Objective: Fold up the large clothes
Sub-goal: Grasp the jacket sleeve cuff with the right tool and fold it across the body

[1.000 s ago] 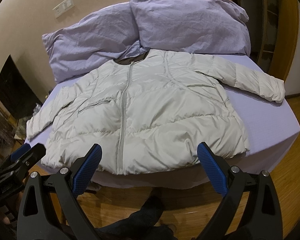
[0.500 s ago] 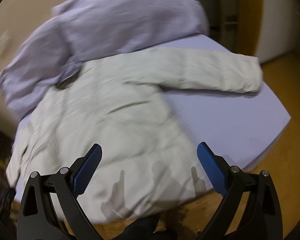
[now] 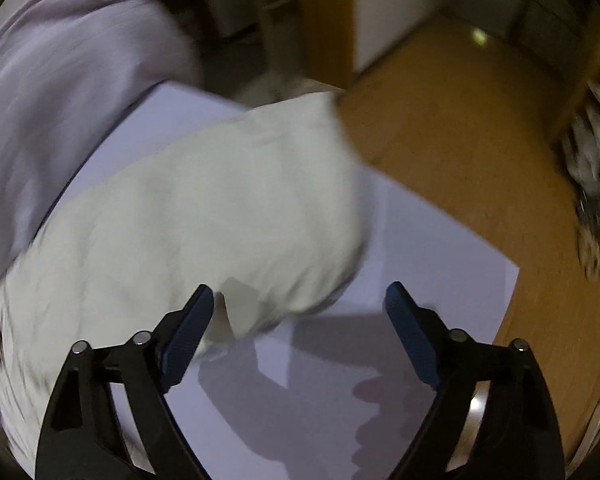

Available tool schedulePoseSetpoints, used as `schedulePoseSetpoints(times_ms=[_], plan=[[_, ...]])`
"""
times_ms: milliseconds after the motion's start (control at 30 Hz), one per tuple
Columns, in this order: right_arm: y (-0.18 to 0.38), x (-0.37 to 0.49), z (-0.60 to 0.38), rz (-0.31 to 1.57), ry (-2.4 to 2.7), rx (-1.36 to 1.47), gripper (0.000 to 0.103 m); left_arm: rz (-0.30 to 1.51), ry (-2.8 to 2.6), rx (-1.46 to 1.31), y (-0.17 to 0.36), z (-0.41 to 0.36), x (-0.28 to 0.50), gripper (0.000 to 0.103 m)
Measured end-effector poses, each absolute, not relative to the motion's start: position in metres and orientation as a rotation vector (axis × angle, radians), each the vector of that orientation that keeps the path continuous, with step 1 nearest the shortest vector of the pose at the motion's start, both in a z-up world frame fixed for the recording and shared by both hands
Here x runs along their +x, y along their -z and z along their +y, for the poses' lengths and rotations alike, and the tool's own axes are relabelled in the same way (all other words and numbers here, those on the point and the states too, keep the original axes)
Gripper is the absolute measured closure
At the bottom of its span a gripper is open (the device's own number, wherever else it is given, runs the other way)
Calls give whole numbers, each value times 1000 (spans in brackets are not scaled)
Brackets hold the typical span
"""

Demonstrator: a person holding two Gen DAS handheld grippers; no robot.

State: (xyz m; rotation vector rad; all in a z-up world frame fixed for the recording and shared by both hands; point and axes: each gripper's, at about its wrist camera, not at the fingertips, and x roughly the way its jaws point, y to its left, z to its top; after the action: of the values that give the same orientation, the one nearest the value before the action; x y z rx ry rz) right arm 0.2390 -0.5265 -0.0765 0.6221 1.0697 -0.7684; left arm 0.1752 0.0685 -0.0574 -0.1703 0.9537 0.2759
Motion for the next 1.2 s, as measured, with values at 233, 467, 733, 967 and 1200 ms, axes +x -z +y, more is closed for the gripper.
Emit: schedulePoseSetpoints(times_ms=[233, 467, 733, 967, 1200], plan=[[93, 251, -544, 1042, 782, 695, 28, 1001, -300, -181, 70, 89, 191, 2], [89, 265, -523, 1042, 723, 591, 69, 1018, -337, -204, 76, 109, 200, 2], [58, 281, -494, 1027, 705, 450, 86, 1013, -349, -238, 76, 127, 204, 2], [16, 317, -423, 972, 529, 341, 86, 994, -361, -275, 76, 144, 203, 2], [-1, 361, -313, 977, 280, 234, 86, 959, -382, -315, 72, 165, 200, 2]])
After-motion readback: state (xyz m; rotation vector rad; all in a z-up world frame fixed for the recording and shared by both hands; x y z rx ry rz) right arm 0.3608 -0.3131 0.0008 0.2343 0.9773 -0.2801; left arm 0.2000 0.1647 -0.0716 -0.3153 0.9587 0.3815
